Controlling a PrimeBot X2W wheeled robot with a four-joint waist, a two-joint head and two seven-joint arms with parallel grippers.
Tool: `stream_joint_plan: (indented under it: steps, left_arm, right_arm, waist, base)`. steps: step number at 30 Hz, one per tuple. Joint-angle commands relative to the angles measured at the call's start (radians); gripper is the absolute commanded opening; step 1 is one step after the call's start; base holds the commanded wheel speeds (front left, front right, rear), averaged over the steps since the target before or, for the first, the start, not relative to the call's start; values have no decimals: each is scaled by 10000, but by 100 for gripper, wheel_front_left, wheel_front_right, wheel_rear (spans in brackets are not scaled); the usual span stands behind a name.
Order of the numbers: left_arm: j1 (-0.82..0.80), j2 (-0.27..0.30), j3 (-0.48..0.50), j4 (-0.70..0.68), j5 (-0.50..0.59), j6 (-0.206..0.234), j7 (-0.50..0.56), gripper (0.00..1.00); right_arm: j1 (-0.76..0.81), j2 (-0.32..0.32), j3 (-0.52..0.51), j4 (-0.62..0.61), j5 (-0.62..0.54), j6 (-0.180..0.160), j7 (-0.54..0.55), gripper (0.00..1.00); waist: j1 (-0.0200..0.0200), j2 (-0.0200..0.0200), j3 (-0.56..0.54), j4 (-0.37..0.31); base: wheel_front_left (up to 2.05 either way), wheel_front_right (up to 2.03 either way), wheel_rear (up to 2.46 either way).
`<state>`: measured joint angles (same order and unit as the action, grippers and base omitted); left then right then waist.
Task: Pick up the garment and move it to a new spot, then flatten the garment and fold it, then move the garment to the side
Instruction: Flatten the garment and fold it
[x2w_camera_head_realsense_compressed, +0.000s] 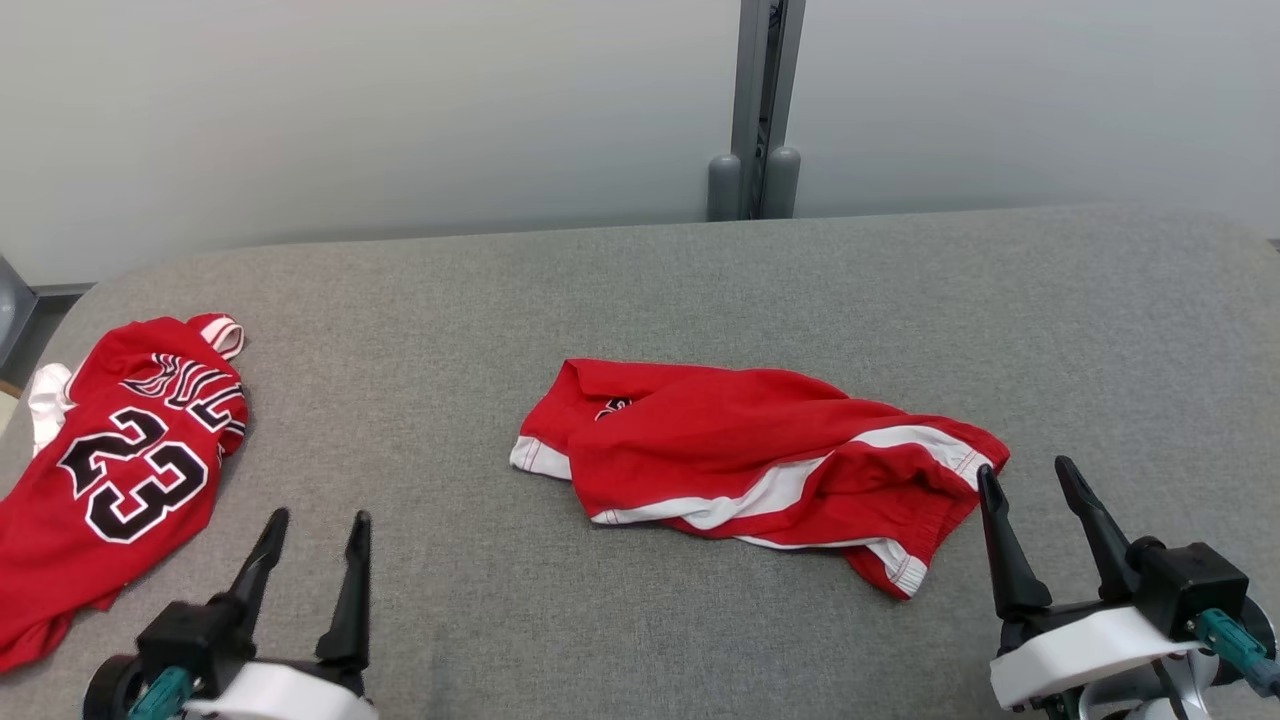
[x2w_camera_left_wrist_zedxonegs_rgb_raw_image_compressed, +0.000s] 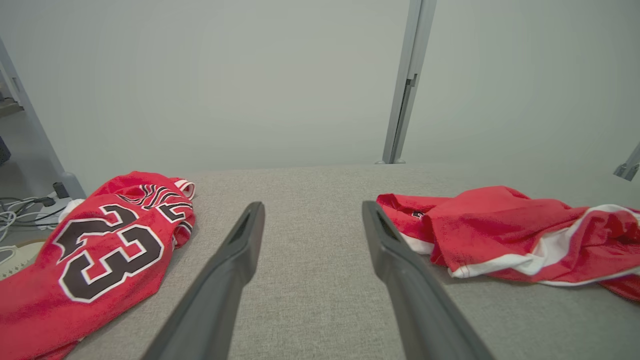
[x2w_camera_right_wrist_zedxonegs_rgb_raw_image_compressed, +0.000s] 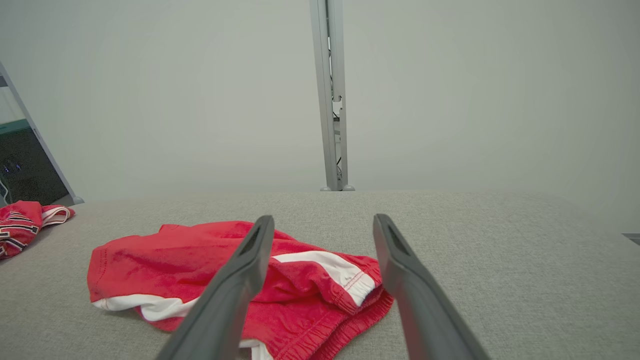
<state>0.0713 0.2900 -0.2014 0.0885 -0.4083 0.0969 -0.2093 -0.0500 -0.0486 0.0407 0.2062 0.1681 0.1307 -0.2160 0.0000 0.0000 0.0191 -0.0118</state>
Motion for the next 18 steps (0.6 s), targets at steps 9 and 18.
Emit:
stream_joint_plan:
  steps: [9, 18]
  left_arm:
    - [-2199, -434, -1521, 774, -231, -1407, 1561, 100]
    - [-3701, -846, -2682, 3010, -568, -2169, 2034, 100]
  right_arm:
    - [-603, -46, 81, -183, -7, 1, -165, 100]
    - [-1069, -47, 112, -68, 84, 1, -345, 100]
  waist:
    - [0, 0, 1187, -161]
    - [0, 0, 2048, -735]
  base:
    - [0, 0, 0]
    - [0, 0, 0]
